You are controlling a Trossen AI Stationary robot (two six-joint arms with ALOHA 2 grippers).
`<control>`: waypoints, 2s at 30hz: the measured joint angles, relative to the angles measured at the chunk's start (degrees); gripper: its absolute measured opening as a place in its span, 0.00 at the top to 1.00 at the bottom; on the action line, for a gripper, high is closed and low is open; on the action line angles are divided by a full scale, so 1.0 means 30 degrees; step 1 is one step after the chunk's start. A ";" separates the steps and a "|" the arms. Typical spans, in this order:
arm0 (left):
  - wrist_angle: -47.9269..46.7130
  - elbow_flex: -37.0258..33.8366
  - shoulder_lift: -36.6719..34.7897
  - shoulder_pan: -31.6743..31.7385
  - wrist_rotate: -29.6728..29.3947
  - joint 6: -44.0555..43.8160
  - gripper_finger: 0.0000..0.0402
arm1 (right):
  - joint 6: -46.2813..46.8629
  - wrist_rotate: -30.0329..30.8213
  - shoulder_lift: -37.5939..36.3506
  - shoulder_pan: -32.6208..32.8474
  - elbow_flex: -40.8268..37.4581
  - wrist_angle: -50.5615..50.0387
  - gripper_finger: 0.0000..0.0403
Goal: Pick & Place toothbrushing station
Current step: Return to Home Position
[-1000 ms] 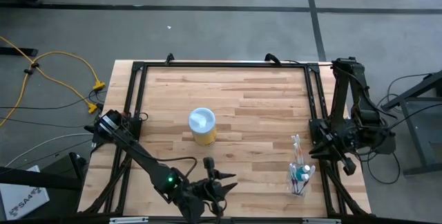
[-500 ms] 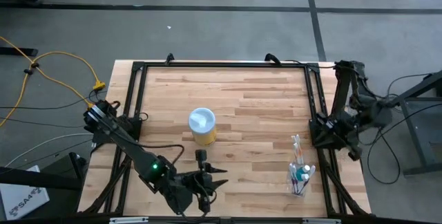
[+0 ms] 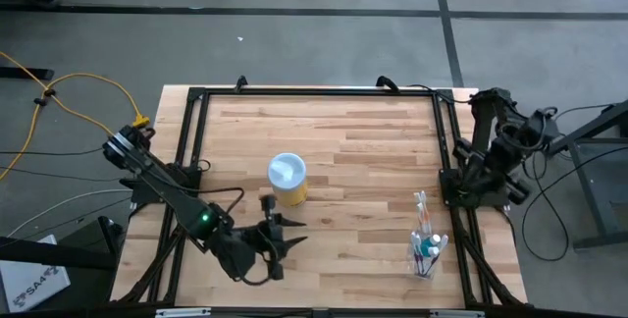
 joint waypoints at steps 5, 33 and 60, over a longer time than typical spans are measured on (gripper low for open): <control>0.1870 -0.2259 -0.1051 -0.0007 -0.0193 0.0000 0.69 | -0.1217 0.3938 -0.0109 -0.0007 0.0000 -0.0684 0.86; 0.4685 -0.4254 -0.1801 0.0248 -0.0186 0.0337 0.69 | 0.0211 0.2161 0.0862 -0.5996 -0.8652 0.9115 0.86; 0.5279 -0.4232 -0.1787 0.0189 0.1193 0.0466 0.69 | 0.1312 -0.7210 0.2784 -2.3777 -0.8670 0.4591 0.86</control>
